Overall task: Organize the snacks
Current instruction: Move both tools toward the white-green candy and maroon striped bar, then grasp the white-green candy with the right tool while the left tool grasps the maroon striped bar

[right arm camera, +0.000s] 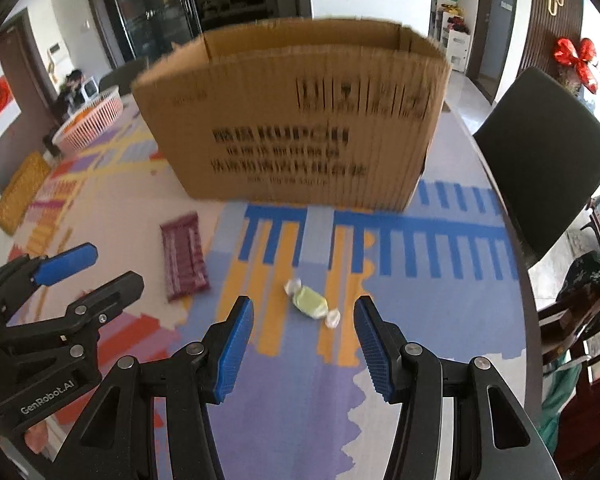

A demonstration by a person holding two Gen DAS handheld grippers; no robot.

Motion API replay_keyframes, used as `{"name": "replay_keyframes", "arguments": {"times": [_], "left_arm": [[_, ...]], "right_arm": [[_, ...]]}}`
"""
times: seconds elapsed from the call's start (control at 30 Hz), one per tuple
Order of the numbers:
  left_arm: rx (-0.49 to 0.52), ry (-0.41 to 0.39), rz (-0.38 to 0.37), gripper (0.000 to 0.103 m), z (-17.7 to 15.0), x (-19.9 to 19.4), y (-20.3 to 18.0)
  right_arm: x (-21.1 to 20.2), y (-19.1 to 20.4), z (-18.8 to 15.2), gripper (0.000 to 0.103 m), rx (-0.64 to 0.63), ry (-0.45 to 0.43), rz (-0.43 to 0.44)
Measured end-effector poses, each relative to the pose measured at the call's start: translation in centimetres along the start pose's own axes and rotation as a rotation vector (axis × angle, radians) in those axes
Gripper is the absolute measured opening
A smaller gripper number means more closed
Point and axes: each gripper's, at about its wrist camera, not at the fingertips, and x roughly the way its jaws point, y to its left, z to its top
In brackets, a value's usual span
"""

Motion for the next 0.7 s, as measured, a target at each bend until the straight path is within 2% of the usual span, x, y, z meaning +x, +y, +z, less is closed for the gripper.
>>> {"name": "replay_keyframes", "arguments": {"times": [0.27, 0.7], "left_arm": [[-0.016, 0.059, 0.018, 0.062, -0.6, 2.7, 0.2], [-0.039, 0.092, 0.040, 0.063, 1.0, 5.8, 0.2]], "right_arm": [[3.6, -0.4, -0.9, 0.053, -0.035, 0.094, -0.012], [6.2, -1.0, -0.5, 0.052, -0.047, 0.099, -0.005]]}}
